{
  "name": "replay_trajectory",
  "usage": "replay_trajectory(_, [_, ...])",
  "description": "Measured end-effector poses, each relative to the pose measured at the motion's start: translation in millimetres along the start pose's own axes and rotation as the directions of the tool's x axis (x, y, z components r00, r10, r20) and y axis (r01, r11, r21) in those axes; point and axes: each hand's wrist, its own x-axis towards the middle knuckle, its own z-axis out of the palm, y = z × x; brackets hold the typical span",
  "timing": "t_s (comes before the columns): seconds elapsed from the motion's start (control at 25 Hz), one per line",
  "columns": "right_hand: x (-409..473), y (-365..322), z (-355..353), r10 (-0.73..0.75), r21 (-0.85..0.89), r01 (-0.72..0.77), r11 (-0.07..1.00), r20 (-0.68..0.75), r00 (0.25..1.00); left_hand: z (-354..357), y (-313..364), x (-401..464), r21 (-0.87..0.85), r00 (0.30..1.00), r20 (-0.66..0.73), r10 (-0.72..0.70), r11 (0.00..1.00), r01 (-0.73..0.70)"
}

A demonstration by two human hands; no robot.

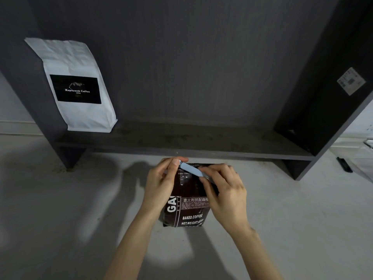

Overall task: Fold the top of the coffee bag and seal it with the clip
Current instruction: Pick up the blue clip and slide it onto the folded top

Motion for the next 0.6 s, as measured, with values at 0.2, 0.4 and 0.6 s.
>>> replay_trajectory(0.2, [-1.8,-3.2,-2.0,0.002,0.098,0.002,0.995,-0.042,0.999,3.1,-0.5,2.1,0.031,0.999,-0.037,0.025,0.999,-0.024])
replay_trajectory(0.4, [10.1,-8.5,-12.8,0.031,0.266,-0.008,0.964,-0.083,0.996,-2.2,-1.7,6.0,-0.081,0.994,-0.086,-0.072,0.995,0.065])
replay_trajectory(0.6, [4.2,2.9,-16.7,0.066,0.272,-0.096,0.958,0.118,0.991,-2.8,-4.5,5.7,-0.089,0.993,-0.092,-0.073,0.994,0.065])
